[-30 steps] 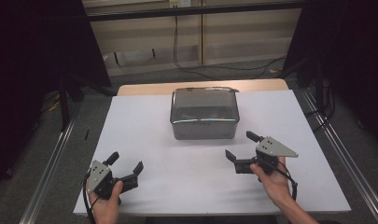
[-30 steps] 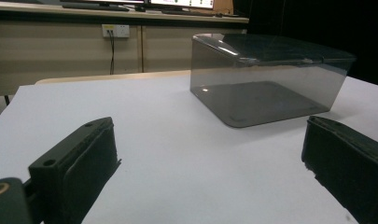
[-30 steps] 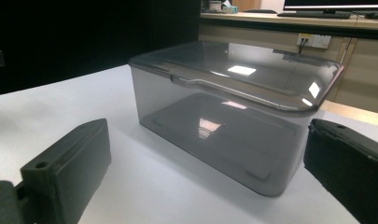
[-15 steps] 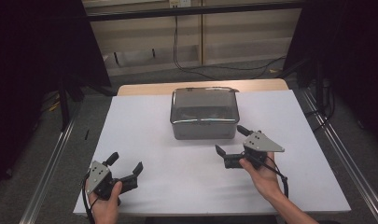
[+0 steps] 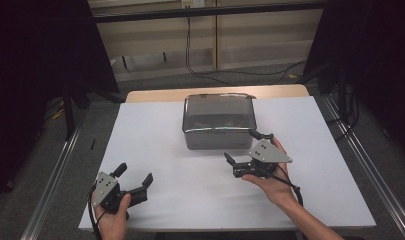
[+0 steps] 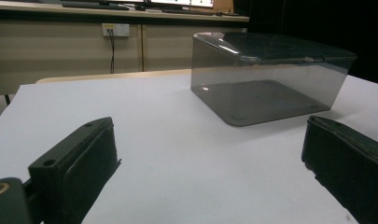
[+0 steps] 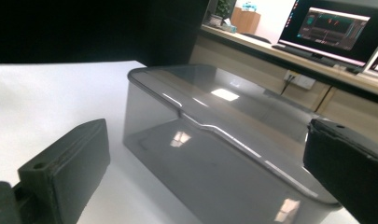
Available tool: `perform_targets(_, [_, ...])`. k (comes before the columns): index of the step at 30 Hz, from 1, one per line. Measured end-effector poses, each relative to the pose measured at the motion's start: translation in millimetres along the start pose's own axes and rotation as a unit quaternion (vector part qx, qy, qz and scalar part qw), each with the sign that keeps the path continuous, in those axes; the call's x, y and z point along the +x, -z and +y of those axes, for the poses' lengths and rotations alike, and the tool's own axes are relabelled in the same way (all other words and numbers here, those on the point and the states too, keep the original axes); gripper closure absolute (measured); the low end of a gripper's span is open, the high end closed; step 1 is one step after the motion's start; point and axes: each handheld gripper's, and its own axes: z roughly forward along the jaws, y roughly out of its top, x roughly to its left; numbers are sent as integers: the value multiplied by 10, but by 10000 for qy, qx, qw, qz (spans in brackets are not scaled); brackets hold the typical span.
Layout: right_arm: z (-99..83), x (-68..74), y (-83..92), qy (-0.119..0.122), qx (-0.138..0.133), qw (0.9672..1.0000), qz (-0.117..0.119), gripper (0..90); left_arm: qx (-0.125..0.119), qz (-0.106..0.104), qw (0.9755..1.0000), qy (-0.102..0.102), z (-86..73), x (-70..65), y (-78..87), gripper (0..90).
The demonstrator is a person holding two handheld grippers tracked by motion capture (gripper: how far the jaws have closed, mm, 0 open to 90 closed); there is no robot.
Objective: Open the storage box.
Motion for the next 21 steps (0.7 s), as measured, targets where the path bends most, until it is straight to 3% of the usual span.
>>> perform_targets(4, [14, 18, -56, 438, 84, 9990, -94, 1, 6, -1, 10000, -8, 0, 2, 1, 32])
perform_targets(8, [15, 45, -99, 675, 119, 9976, -96, 15, 4, -5, 10000, -7, 1, 3, 1, 32])
perform_targets(11, [21, 68, -141, 980, 175, 9949, -155, 33, -35, 8, 10000, -24, 7, 0, 6, 32])
perform_targets(16, [-9, 112, -231, 1508, 317, 9876, -308, 76, -19, -4, 10000, -12, 4, 1, 6, 32])
perform_targets(21, [-40, 104, -294, 2029, 417, 9769, -526, 97, -4, 3, 10000, -28, 4, 9, 3, 32])
